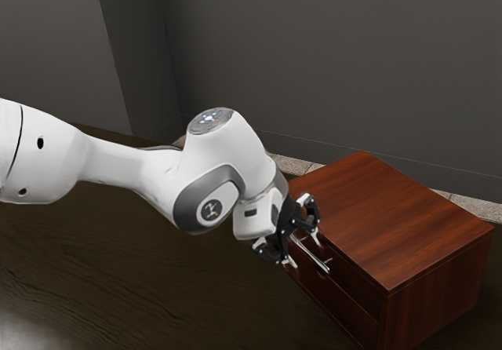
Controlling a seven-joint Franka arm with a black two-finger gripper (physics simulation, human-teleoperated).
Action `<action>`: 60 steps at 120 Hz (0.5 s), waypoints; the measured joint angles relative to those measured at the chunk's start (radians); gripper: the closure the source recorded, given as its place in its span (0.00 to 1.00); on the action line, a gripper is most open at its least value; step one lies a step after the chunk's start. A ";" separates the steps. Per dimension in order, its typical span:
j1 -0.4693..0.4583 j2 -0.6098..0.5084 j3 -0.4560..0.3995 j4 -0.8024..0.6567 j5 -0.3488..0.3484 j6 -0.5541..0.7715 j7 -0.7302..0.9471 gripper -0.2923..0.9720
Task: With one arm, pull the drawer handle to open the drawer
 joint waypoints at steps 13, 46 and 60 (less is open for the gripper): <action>0.024 0.004 0.000 0.003 0.001 0.000 -0.002 0.50; 0.017 0.012 -0.001 0.002 0.003 0.002 -0.007 0.51; 0.018 0.030 -0.002 0.006 0.004 0.009 -0.008 0.52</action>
